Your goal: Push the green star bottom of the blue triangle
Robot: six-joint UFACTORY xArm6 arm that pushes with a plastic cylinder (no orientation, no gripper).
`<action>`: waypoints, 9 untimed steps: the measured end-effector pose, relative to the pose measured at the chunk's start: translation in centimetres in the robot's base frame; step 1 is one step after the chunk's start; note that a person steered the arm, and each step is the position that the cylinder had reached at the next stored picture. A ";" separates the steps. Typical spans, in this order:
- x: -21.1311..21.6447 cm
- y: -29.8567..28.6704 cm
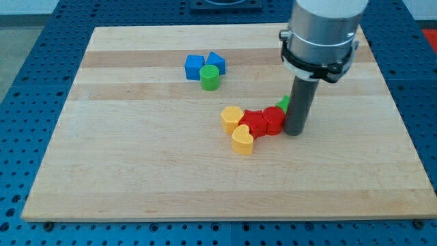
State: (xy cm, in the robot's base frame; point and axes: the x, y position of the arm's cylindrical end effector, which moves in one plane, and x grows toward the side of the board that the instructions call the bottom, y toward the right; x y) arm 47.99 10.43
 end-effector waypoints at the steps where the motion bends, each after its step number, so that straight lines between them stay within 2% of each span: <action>1: -0.3 0.1; 3: -0.9 3.4; 5: -5.1 1.3; 6: -5.5 0.7; 8: -2.1 4.1; 9: -2.3 3.2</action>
State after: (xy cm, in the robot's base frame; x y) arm 45.66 13.62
